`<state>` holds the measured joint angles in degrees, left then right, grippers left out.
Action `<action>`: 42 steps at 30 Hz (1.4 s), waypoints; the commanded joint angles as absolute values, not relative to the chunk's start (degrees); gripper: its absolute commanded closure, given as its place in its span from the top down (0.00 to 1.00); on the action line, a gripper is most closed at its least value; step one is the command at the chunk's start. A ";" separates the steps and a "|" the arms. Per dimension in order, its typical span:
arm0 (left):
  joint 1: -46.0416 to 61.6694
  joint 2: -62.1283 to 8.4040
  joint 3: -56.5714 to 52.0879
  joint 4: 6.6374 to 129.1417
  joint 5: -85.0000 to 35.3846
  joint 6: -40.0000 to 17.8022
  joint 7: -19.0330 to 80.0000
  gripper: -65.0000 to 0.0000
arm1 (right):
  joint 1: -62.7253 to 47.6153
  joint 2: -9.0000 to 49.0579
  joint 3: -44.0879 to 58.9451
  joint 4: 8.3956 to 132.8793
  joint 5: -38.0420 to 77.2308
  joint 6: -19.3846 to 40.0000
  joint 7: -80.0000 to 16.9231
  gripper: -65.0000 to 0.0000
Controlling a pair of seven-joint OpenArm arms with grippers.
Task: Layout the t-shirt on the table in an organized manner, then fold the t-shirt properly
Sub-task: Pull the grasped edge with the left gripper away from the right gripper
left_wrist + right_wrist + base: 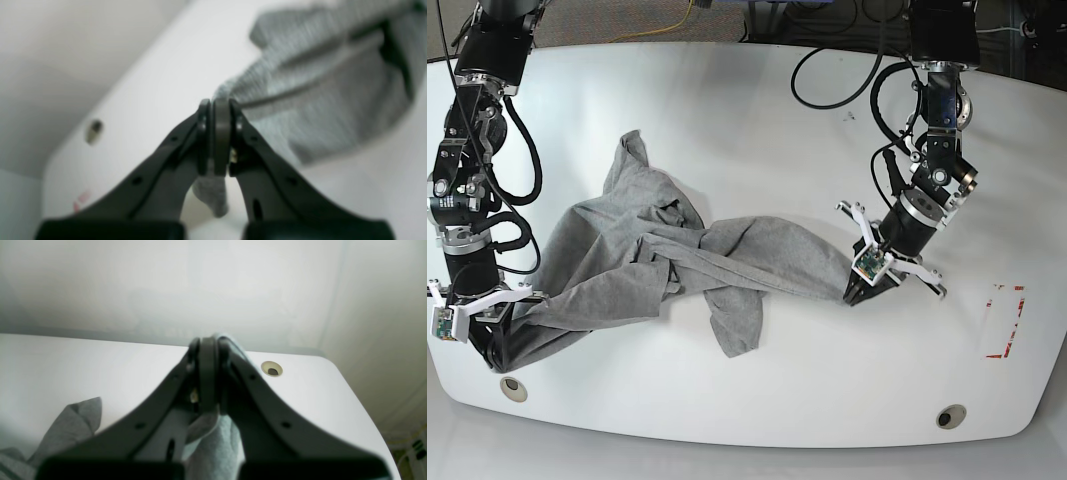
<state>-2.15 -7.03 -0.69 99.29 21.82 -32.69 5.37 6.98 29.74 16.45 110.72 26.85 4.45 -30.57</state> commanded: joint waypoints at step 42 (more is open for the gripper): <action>-31.87 -15.87 -2.77 101.93 21.49 -32.04 12.62 0.00 | 28.97 34.59 15.16 103.96 26.24 4.26 -31.52 0.00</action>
